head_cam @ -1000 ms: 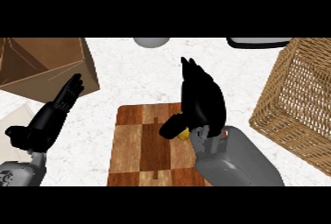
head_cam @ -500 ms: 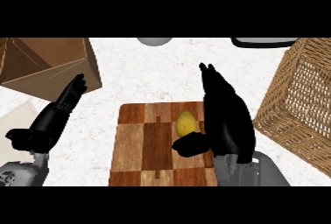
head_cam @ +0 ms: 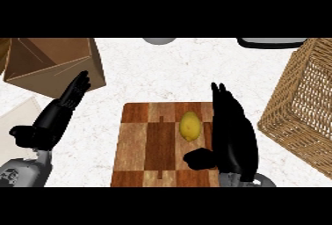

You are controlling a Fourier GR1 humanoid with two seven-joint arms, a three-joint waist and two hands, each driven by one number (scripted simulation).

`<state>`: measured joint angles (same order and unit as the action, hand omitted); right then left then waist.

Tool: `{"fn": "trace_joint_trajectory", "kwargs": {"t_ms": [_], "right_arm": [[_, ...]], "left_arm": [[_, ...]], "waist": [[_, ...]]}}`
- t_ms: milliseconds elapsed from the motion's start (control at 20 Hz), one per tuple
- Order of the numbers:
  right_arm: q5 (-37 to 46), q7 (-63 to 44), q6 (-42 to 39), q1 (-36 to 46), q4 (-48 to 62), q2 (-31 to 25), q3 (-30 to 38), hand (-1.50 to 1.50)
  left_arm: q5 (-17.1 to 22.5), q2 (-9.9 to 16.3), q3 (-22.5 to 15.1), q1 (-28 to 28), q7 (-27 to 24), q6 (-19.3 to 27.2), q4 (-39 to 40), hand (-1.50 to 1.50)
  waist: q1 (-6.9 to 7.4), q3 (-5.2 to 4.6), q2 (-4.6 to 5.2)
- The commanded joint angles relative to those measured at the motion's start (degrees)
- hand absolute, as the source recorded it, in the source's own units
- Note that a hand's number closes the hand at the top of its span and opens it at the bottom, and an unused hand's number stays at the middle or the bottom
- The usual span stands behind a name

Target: Pick the lemon from the cutting board and place it in the basket

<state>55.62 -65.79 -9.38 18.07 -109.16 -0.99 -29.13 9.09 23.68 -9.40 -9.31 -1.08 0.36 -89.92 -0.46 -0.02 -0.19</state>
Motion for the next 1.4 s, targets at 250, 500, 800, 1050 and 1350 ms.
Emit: {"fn": "trace_joint_trajectory", "kwargs": {"t_ms": [250, 500, 800, 1050, 1350], "right_arm": [[4.73, -6.58, 10.21, 0.0, 10.82, 0.96, -5.81, -1.5], [3.66, 2.14, 6.21, -3.21, 5.88, 0.97, 2.39, -1.5], [3.35, -4.69, 11.24, -0.56, 6.73, 0.98, -5.42, -1.5], [2.32, -5.57, 8.39, 1.18, 8.71, 0.97, -4.2, -1.5], [2.71, -8.15, 7.64, 1.07, 11.62, 0.97, -6.62, -1.5]], "left_arm": [[-4.41, -4.11, -0.49, -1.76, -2.55, 0.24, 4.24, 0.0], [-3.72, -4.44, 1.88, 0.36, 1.42, -1.23, -1.65, 0.0], [-5.2, -6.03, 2.33, 0.8, 1.17, -3.03, -1.62, 0.0], [-6.31, -6.36, 4.22, -2.92, 1.04, -4.14, 2.26, 0.0], [-5.69, -5.34, 6.69, -4.35, 2.26, -5.41, 2.57, 0.0]], "waist": [[0.65, 0.0, 0.27], [0.53, 0.03, 0.13], [0.76, 0.02, 0.14], [0.56, 0.01, 0.2], [0.57, 0.0, 0.19]]}}
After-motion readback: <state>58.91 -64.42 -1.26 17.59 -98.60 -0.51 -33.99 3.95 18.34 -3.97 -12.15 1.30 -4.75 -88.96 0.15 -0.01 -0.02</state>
